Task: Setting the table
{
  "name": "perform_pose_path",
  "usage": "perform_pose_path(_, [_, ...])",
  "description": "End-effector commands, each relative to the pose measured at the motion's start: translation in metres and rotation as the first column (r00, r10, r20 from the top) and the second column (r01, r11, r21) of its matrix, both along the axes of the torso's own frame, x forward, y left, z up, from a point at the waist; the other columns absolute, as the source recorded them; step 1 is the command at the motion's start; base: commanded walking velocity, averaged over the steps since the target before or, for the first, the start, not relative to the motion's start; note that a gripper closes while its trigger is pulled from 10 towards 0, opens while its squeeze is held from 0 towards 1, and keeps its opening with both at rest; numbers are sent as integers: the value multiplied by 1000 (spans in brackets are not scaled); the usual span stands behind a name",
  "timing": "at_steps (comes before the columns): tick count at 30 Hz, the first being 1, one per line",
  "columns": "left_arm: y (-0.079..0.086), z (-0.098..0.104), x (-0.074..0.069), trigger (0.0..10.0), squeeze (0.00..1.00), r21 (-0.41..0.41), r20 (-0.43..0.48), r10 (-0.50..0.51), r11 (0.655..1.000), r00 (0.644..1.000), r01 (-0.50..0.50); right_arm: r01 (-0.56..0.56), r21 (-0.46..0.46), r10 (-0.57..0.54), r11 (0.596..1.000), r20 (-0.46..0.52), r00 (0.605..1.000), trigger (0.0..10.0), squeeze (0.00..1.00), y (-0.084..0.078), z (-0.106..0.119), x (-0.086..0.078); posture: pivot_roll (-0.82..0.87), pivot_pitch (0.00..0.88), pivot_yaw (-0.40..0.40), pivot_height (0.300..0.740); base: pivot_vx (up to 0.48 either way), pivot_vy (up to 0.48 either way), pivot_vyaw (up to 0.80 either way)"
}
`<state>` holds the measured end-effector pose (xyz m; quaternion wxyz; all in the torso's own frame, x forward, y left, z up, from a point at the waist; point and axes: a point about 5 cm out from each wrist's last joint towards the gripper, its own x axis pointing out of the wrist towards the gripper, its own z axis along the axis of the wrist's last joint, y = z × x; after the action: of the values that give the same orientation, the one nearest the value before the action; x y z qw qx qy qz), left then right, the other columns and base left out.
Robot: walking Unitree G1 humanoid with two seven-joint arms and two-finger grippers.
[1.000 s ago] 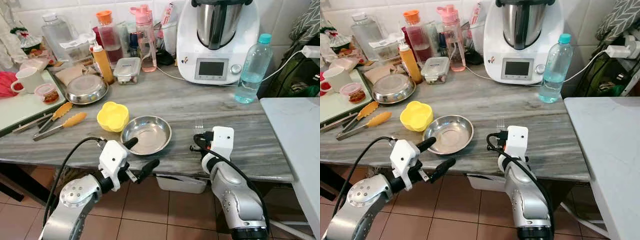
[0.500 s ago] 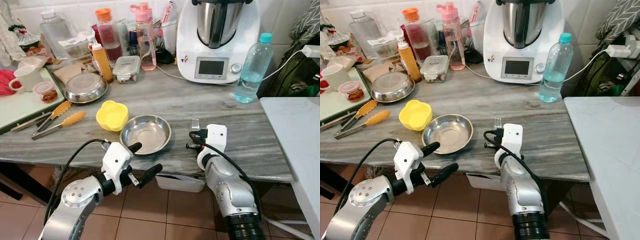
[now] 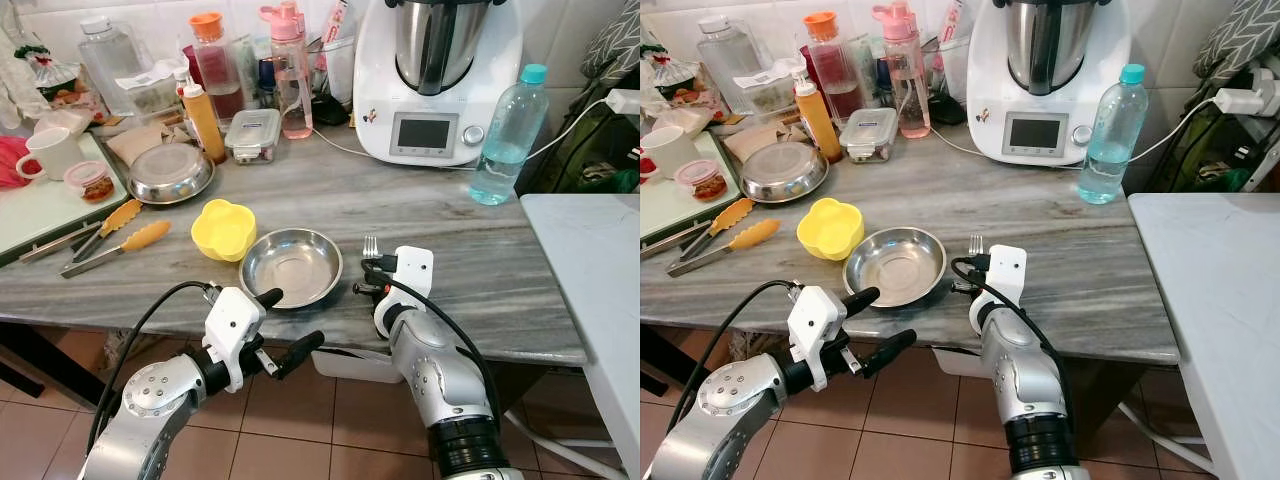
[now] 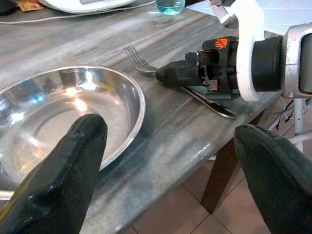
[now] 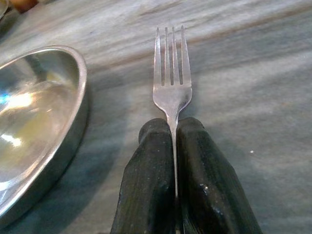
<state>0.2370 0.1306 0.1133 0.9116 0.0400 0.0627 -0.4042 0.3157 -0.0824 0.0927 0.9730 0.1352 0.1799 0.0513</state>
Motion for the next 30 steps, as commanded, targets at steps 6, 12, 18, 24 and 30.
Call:
perform_pose_path(6, [2, -1, -2, 10000, 0, 15, -10, 0, 1000, 1000, 0, 9, 39, -9, 999, -5, 1000, 10000, 0, 12, 1, 4, -34, 52, 82, 740, 0, 0, 0])
perform_pose_path(12, [1, -1, -2, 10000, 0, 15, -11, 0, 1000, 1000, 0, -3, 44, 3, 999, -12, 1000, 10000, 0, 17, -1, 5, -32, 51, 83, 740, 0, 0, 0])
perform_pose_path(18, [0, -1, -2, 10000, 0, 15, -10, -2, 1000, 1000, 2, -12, 68, 14, 998, -26, 1000, 10000, 0, 20, -4, 5, -33, 49, 84, 740, 0, 0, 0])
perform_pose_path(24, [0, -1, -2, 10000, 0, 17, -11, -1, 1000, 1000, 2, -36, 73, 38, 997, -27, 999, 10000, 0, 24, -5, 5, -28, 47, 79, 740, 0, 0, 0])
perform_pose_path(30, [0, -2, -3, 10000, 0, 17, -14, -3, 1000, 1000, 3, -56, 83, 58, 995, -28, 998, 10000, 1000, 26, -6, 3, -30, 44, 79, 740, 0, 0, 0])
